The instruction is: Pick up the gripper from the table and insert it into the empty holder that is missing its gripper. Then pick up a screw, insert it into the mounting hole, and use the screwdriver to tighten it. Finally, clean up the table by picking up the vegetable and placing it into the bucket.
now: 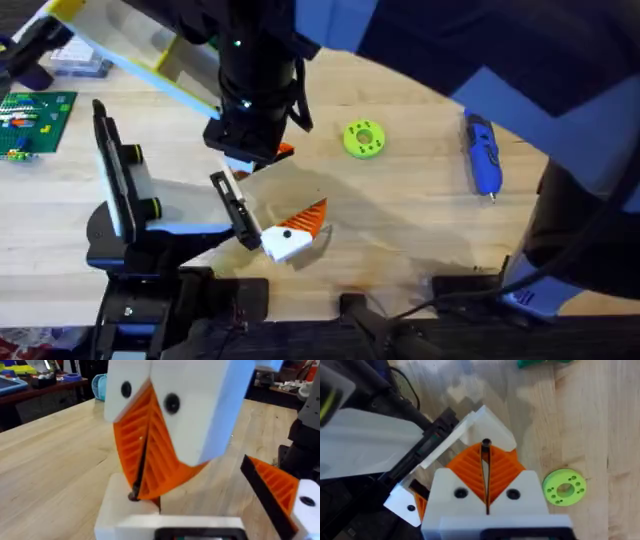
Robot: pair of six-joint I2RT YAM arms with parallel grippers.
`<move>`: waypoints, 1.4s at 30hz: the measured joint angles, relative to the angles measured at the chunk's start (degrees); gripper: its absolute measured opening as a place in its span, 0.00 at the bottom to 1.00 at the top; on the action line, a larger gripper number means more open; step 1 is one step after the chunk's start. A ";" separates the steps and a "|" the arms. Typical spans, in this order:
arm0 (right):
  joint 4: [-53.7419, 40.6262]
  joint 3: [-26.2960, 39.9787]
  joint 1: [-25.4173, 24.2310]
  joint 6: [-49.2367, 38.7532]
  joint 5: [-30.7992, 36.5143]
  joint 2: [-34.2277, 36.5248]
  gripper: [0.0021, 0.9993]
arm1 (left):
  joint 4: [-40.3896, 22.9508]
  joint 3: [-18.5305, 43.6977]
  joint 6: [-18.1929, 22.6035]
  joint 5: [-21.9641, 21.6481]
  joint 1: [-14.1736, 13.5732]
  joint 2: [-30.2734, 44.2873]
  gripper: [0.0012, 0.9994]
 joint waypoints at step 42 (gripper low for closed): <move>-7.36 1.03 -0.37 -0.62 0.20 -0.02 0.99 | -0.07 0.00 -0.99 0.24 0.00 0.02 0.01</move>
